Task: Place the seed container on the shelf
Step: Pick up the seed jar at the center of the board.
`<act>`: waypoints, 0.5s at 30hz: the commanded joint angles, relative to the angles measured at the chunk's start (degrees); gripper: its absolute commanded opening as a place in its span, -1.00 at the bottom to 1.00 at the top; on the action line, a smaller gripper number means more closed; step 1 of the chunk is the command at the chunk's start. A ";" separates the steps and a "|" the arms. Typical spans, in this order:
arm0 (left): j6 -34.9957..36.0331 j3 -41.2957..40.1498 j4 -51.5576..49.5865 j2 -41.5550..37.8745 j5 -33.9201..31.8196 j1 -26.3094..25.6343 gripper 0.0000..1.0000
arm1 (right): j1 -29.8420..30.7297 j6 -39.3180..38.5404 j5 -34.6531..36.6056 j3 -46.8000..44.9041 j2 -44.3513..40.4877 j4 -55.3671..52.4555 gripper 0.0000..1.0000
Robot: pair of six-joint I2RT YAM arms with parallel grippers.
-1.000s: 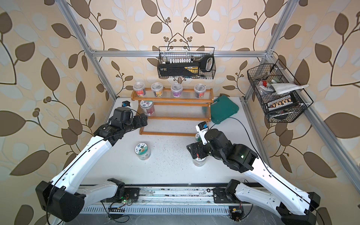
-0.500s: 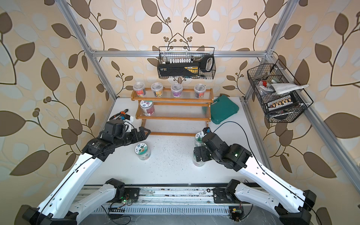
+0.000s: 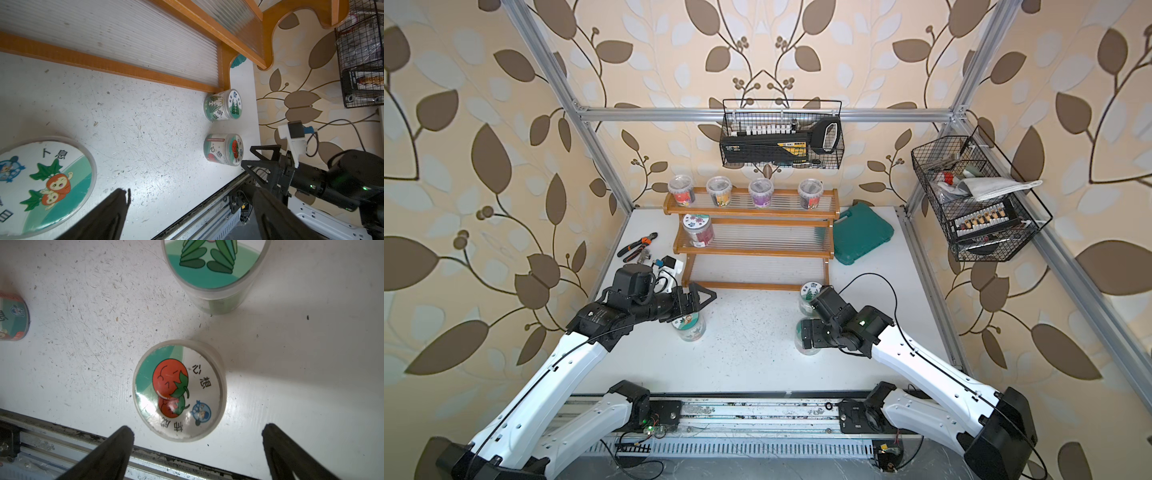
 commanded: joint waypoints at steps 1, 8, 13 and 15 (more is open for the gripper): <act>-0.95 -0.24 2.61 -1.04 3.17 0.19 0.97 | -0.26 0.98 -2.63 -0.70 1.12 3.51 0.98; -0.82 -0.24 3.09 -1.42 3.69 0.01 0.97 | -0.26 0.99 -3.89 -1.03 4.11 5.85 0.98; -0.49 -0.19 3.04 -1.07 3.72 0.01 0.97 | 0.04 0.50 -2.77 0.02 6.85 5.19 0.98; -0.34 -0.15 2.90 -0.59 3.55 0.01 0.97 | 0.72 0.06 -2.17 0.80 8.15 4.49 0.98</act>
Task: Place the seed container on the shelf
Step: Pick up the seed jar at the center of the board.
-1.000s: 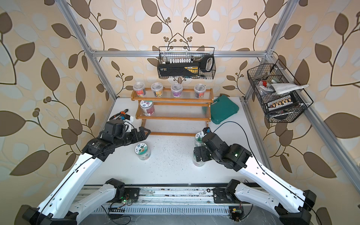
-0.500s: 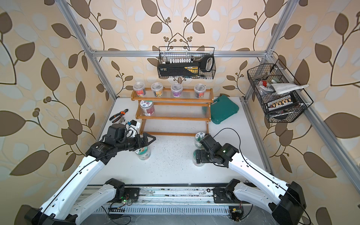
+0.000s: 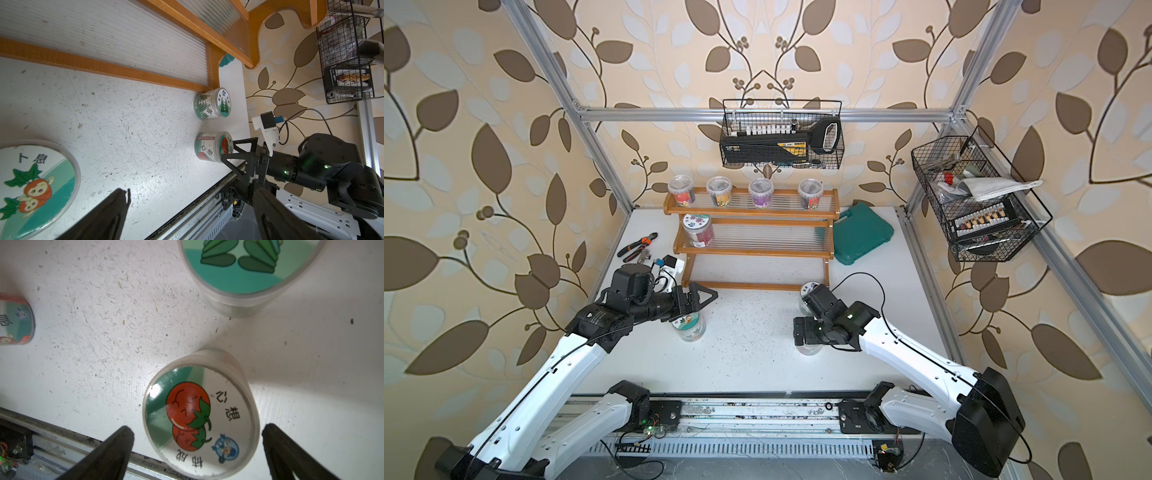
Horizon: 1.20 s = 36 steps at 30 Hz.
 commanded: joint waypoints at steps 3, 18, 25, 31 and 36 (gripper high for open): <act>0.52 -0.15 1.45 0.18 1.48 0.03 0.97 | 0.81 -0.14 1.09 1.39 2.11 -0.47 0.98; 0.89 -0.11 1.28 0.90 1.13 0.03 0.97 | 2.68 -0.05 3.95 3.04 5.70 -0.90 0.98; 0.98 -0.59 1.70 0.98 1.13 0.03 0.97 | 2.74 -0.14 4.61 3.56 6.64 -0.81 0.98; 1.05 -1.12 1.72 0.67 1.13 0.03 0.97 | 2.74 -0.29 4.70 3.76 7.10 -0.73 0.88; 0.98 -1.46 1.77 0.20 1.20 0.03 0.97 | 2.75 -1.22 4.61 4.67 5.90 -1.72 0.47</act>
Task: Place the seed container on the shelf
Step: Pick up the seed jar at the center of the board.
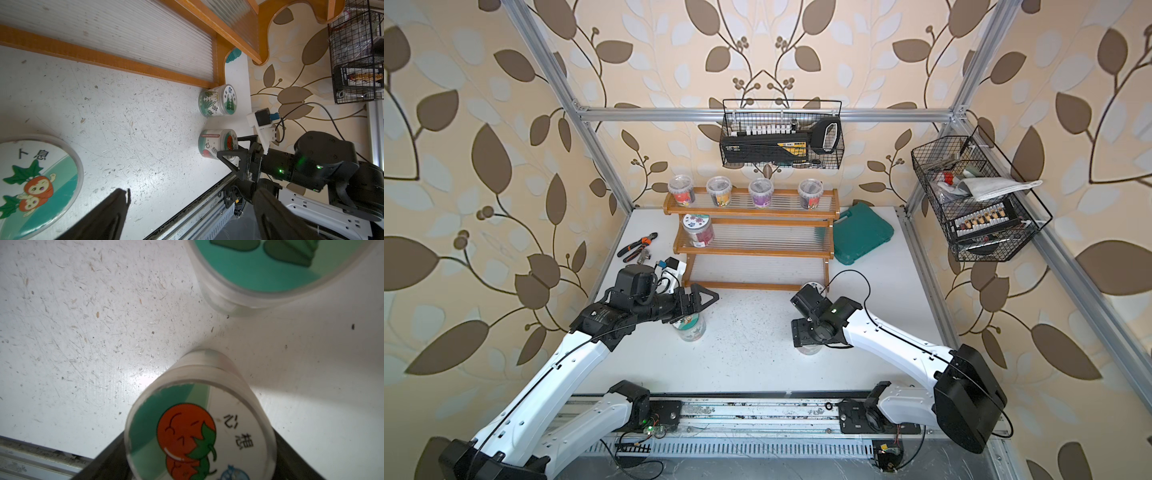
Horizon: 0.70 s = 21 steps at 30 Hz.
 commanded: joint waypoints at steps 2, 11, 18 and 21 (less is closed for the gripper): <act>0.96 -0.53 1.96 -1.04 1.51 0.03 0.97 | 0.40 -1.21 0.57 3.16 -1.54 -2.39 0.38; 1.77 1.10 4.17 -2.04 0.57 -4.52 0.97 | 1.59 -2.95 -0.09 9.97 -6.44 -10.66 0.23; 5.41 5.18 6.88 0.39 -8.61 -19.32 0.97 | 2.95 -3.44 -1.35 16.40 -10.26 -16.26 0.17; 7.74 6.70 9.16 2.08 -12.49 -25.58 0.97 | 3.56 -3.44 -1.85 19.01 -11.52 -18.37 0.16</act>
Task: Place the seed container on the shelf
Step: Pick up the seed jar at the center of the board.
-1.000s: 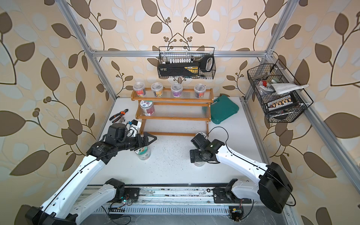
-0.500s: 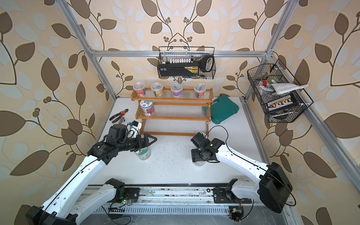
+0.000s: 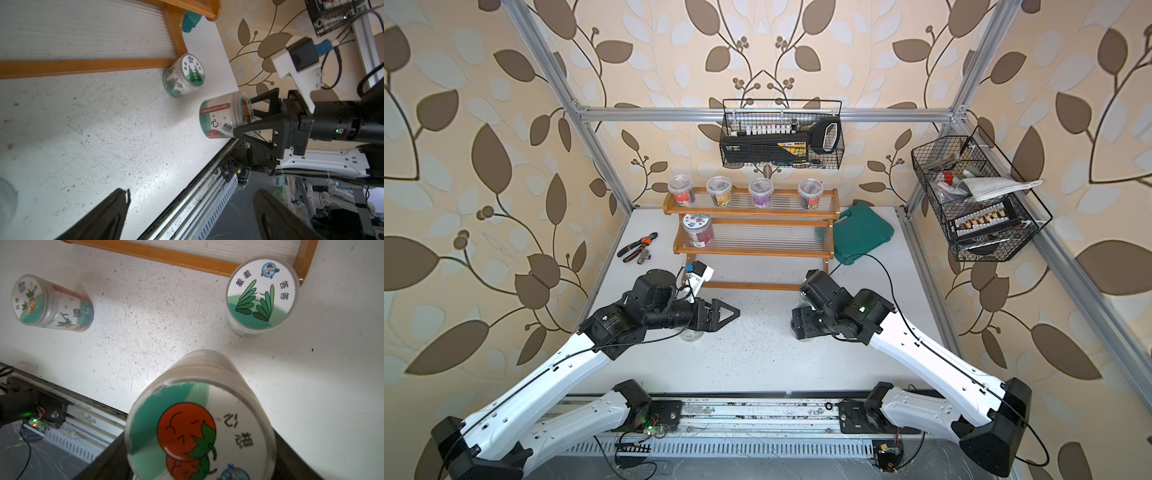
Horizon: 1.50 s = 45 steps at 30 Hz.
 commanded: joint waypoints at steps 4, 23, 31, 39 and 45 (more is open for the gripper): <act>8.31 5.15 7.23 4.16 -10.35 -11.88 0.97 | 1.28 -0.40 -1.83 5.18 -3.33 -4.65 0.13; 31.10 -0.78 31.76 12.90 -23.11 -28.54 0.97 | 3.53 0.59 -4.88 6.67 -4.96 -4.87 0.10; 36.32 -5.79 39.10 13.13 -23.32 -28.62 0.97 | 5.06 1.29 -4.62 6.84 -4.43 -4.54 0.10; 36.22 -9.56 46.85 15.82 -18.79 -28.54 0.97 | 8.10 2.38 -3.50 7.97 -2.79 -3.69 0.09; 35.60 -11.71 52.45 17.46 -19.26 -28.51 0.97 | 11.86 3.22 -1.31 9.64 -0.60 -3.77 0.09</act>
